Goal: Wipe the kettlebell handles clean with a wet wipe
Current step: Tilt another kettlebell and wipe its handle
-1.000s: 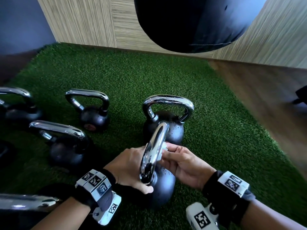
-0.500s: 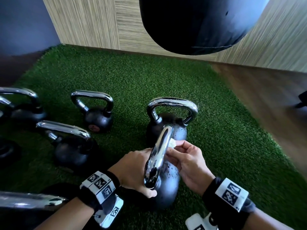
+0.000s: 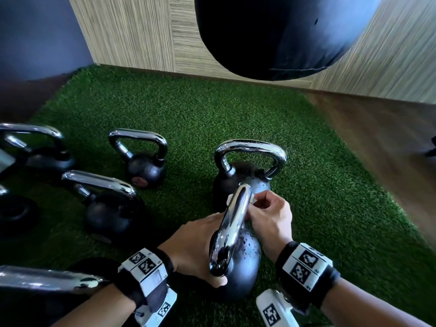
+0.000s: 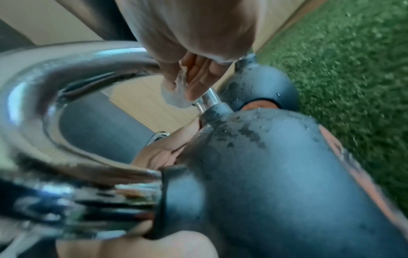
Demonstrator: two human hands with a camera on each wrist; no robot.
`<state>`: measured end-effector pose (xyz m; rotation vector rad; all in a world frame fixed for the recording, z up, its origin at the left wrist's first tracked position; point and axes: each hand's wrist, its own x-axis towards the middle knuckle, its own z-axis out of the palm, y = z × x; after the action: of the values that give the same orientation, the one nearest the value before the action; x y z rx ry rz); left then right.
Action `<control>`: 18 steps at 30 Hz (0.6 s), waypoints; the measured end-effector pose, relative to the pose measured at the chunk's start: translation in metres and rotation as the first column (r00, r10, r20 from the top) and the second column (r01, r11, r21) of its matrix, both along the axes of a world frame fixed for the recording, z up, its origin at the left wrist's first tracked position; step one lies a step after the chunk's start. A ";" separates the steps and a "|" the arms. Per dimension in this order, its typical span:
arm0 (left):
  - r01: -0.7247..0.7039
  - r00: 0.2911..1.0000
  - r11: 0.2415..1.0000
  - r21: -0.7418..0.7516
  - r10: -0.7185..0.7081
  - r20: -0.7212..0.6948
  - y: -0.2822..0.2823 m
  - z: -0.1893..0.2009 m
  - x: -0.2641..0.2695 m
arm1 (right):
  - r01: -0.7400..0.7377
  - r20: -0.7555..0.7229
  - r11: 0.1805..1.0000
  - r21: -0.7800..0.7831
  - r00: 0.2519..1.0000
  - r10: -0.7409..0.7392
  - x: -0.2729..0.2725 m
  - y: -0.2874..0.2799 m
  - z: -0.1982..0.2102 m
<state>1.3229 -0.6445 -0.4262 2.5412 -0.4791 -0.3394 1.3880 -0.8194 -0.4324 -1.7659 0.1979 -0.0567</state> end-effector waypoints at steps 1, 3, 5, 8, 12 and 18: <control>-0.001 1.000 1.000 -0.013 0.001 0.003 0.000 -0.001 -0.002 | 0.015 -0.002 0.999 -0.037 1.000 -0.015 -0.002 0.001 -0.004; 0.007 1.000 1.000 -0.022 -0.007 0.009 0.000 -0.005 -0.003 | 0.053 -0.066 0.998 -0.044 0.996 -0.056 -0.005 0.003 -0.011; 0.034 0.998 0.999 -0.001 -0.034 0.047 0.000 -0.009 -0.003 | 0.024 -0.124 0.996 -0.086 0.992 -0.035 -0.010 0.002 -0.016; 0.068 0.994 0.998 -0.013 -0.067 0.086 -0.001 -0.013 -0.006 | -0.050 -0.124 0.987 -0.151 0.992 0.031 -0.014 -0.003 -0.019; 0.061 0.997 0.996 -0.060 -0.059 0.042 0.002 -0.022 -0.013 | -0.225 -0.166 0.951 -0.212 0.967 0.192 -0.013 -0.016 -0.010; 0.049 0.997 0.999 0.015 -0.048 -0.055 0.001 -0.010 -0.020 | -0.417 0.047 0.854 -0.312 0.891 0.452 0.014 -0.045 0.021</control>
<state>1.3027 -0.6435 -0.4364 2.5321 -0.5193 -0.4312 1.4017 -0.8647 -0.4114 -2.0605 -0.3195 0.1451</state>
